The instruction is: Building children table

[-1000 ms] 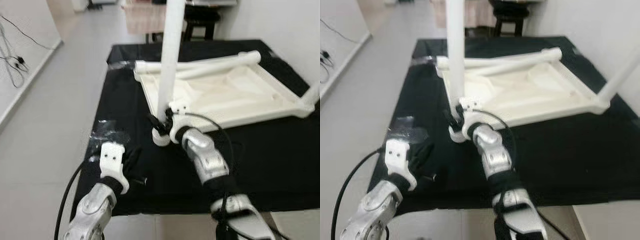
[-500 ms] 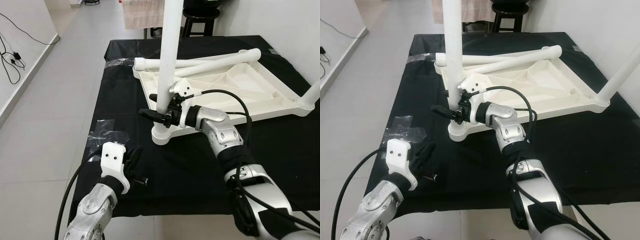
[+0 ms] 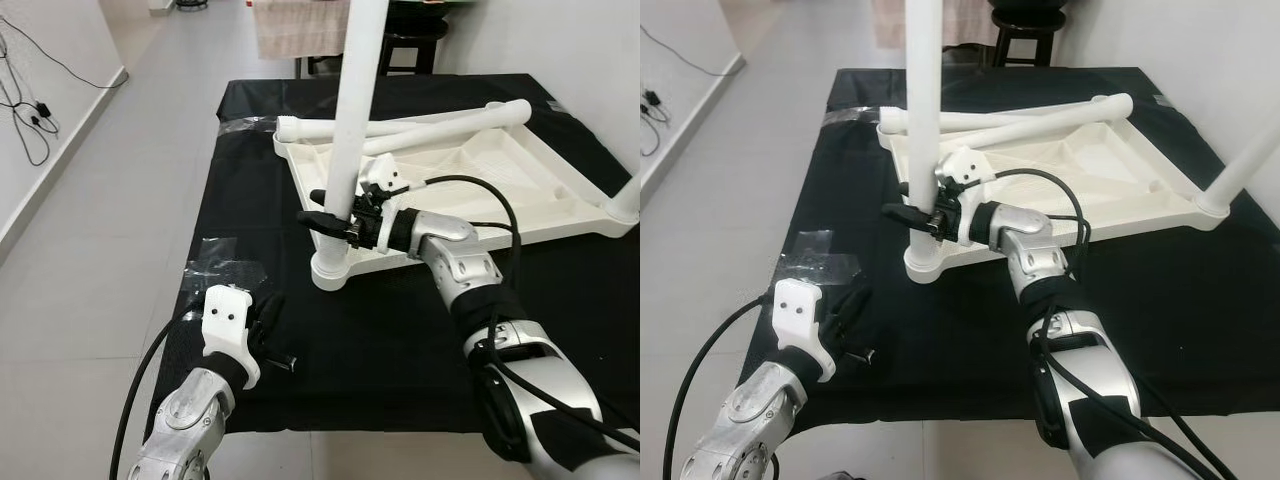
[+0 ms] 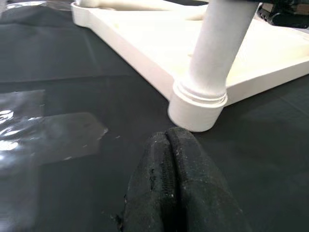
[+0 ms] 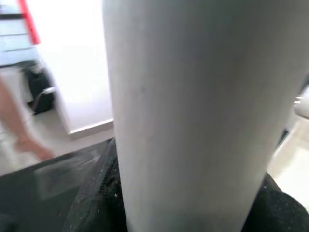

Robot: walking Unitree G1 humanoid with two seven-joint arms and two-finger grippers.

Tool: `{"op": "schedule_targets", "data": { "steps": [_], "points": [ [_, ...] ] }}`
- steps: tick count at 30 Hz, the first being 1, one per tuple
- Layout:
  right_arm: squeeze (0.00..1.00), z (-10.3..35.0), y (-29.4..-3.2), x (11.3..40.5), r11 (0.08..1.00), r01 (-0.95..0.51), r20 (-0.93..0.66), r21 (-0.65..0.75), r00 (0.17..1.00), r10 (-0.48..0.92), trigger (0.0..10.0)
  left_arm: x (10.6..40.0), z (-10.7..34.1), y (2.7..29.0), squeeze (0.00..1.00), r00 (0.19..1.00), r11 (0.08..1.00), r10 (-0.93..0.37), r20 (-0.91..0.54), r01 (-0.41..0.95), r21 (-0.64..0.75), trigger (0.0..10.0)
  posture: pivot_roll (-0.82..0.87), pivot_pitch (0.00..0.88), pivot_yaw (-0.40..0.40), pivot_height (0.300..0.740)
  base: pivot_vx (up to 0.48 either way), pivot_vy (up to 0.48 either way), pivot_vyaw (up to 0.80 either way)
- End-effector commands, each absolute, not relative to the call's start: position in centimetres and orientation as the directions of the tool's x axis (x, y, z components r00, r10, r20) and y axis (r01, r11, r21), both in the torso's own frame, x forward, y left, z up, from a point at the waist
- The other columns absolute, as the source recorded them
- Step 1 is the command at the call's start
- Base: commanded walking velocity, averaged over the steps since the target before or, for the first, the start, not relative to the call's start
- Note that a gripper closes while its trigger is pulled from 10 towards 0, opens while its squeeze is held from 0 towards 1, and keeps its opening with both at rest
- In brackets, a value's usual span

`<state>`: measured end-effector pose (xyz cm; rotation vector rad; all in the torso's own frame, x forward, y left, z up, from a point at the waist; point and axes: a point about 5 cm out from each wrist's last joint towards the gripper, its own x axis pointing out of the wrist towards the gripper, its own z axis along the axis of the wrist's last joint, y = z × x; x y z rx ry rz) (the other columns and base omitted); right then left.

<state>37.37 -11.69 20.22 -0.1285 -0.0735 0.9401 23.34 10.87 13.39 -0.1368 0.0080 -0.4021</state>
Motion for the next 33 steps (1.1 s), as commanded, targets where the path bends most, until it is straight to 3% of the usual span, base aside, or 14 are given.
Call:
{"op": "schedule_targets", "data": {
  "steps": [1, 2, 3, 5, 8, 16, 17, 20, 21, 26, 27, 30, 31, 33],
  "points": [
    [0.0, 18.2, -13.0, 37.5, 0.79, -0.598, -0.041, -0.133, 0.8, 0.598, 0.0, 23.1, 13.2, 10.9, 0.0, 0.919, 0.911, -0.393, 0.006, 0.391, -0.129, 10.0, 0.1, 0.125, -0.032, 0.74, 0.0, 0.0, 0.0],
    [0.0, 17.7, -12.9, 37.4, 0.864, -0.484, -0.032, -0.138, 0.874, 0.485, 0.0, 23.1, 13.2, 11.0, 0.0, 0.92, 0.912, -0.392, 0.006, 0.39, -0.129, 10.0, 0.1, 0.125, -0.032, 0.74, 0.0, 0.0, 0.0],
    [0.0, 17.7, -12.9, 37.4, 0.864, -0.484, -0.032, -0.138, 0.874, 0.485, 0.0, 23.1, 13.2, 11.0, 0.0, 0.92, 0.912, -0.392, 0.006, 0.39, -0.129, 10.0, 0.1, 0.125, -0.032, 0.74, 0.0, 0.0, 0.0],
    [0.0, 16.1, -11.7, 36.1, 0.934, -0.326, -0.034, -0.146, 0.945, 0.325, 0.0, 23.1, 13.2, 11.0, 0.0, 0.92, 0.912, -0.392, 0.005, 0.389, -0.127, 10.0, 0.11, 0.122, -0.026, 0.74, 0.0, 0.0, 0.0],
    [0.0, 13.7, -9.0, 34.4, 0.955, -0.289, -0.092, -0.066, 0.955, 0.282, 0.0, 23.2, 13.1, 11.1, 0.0, 0.92, 0.913, -0.391, 0.005, 0.389, -0.125, 10.0, 0.1, 0.111, -0.023, 0.74, 0.0, 0.0, 0.0],
    [0.0, 14.5, -9.3, 35.1, 0.957, -0.275, -0.08, -0.091, 0.96, 0.268, 0.0, 23.3, 13.1, 11.0, 0.0, 0.921, 0.913, -0.39, 0.008, 0.387, -0.13, 10.0, 0.1, 0.106, -0.035, 0.74, 0.0, 0.0, 0.0],
    [0.0, 14.7, -9.1, 35.2, 0.956, -0.279, -0.082, -0.094, 0.959, 0.272, 10.0, 23.3, 13.2, 11.0, 0.0, 0.921, 0.913, -0.388, 0.009, 0.386, -0.13, 10.0, 0.11, 0.105, -0.034, 0.74, 0.0, 0.0, 0.0],
    [0.0, 15.5, -8.7, 35.5, 0.946, -0.318, -0.04, -0.069, 0.948, 0.316, 10.0, 23.4, 13.2, 10.9, 0.0, 0.922, 0.913, -0.388, 0.01, 0.386, -0.131, 10.0, 0.11, 0.109, -0.031, 0.74, 0.0, 0.0, 0.0],
    [1.0, 15.9, -8.4, 35.4, 0.936, -0.347, -0.023, -0.063, 0.938, 0.346, 10.0, 23.4, 13.2, 10.9, 0.0, 0.921, 0.913, -0.389, 0.01, 0.387, -0.131, 10.0, 0.11, 0.109, -0.031, 0.74, 0.0, 0.0, 0.0],
    [1.0, 18.1, -7.2, 35.7, 0.823, -0.566, 0.058, -0.045, 0.821, 0.568, 10.0, 23.4, 13.3, 10.9, 0.0, 0.92, 0.912, -0.391, 0.01, 0.389, -0.132, 10.0, 0.11, 0.113, -0.028, 0.74, 0.0, 0.0, 0.0],
    [0.0, 18.6, -7.3, 35.9, 0.771, -0.633, 0.059, -0.065, 0.769, 0.637, 10.0, 23.4, 13.3, 10.9, 0.0, 0.92, 0.912, -0.391, 0.01, 0.389, -0.132, 10.0, 0.12, 0.113, -0.028, 0.74, 0.0, 0.0, 0.0],
    [0.0, 19.1, -7.8, 36.3, 0.684, -0.722, 0.046, -0.105, 0.684, 0.728, 10.0, 23.4, 13.3, 10.9, 0.0, 0.92, 0.912, -0.392, 0.011, 0.389, -0.131, 10.0, 0.12, 0.116, -0.028, 0.74, 0.0, 0.0, 0.0],
    [0.0, 19.3, -8.4, 36.7, 0.6, -0.786, -0.002, -0.146, 0.607, 0.795, 10.0, 23.4, 13.3, 10.9, 0.0, 0.921, 0.912, -0.39, 0.011, 0.388, -0.13, 10.0, 0.13, 0.118, -0.033, 0.74, 0.0, 0.0, 0.0],
    [0.0, 19.2, -8.7, 36.9, 0.565, -0.81, -0.031, -0.16, 0.576, 0.817, 10.0, 23.3, 13.3, 10.8, 0.0, 0.921, 0.913, -0.389, 0.012, 0.387, -0.13, 10.0, 0.13, 0.118, -0.033, 0.74, 0.0, 0.0, 0.0]
  ]
}}
